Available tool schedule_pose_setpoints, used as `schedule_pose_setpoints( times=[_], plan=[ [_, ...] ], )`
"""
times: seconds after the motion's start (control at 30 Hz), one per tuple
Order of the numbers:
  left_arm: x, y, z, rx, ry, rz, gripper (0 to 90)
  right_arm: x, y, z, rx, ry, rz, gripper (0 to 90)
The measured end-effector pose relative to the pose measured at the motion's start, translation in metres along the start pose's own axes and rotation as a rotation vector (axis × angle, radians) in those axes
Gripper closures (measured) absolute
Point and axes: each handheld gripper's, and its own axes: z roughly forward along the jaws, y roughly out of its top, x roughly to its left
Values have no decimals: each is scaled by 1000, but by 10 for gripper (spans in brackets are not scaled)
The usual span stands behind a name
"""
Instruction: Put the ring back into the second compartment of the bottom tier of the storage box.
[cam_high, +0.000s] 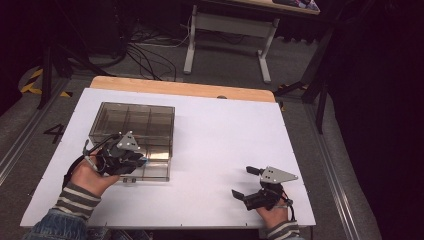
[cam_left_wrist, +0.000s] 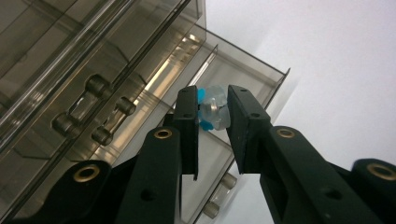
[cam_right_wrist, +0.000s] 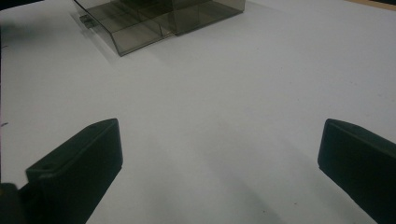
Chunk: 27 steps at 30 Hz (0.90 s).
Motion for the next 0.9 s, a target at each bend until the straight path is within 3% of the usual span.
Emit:
schedule_pose_setpoints(
  times=[0.37, 0.9],
  plan=[
    [11, -8, 5, 45, 35, -35, 744, 0, 0, 0, -1, 0, 0, 6],
    [20, -15, 16, 98, 61, -52, 744, 0, 0, 0, 0, 2, -1, 6]
  ],
)
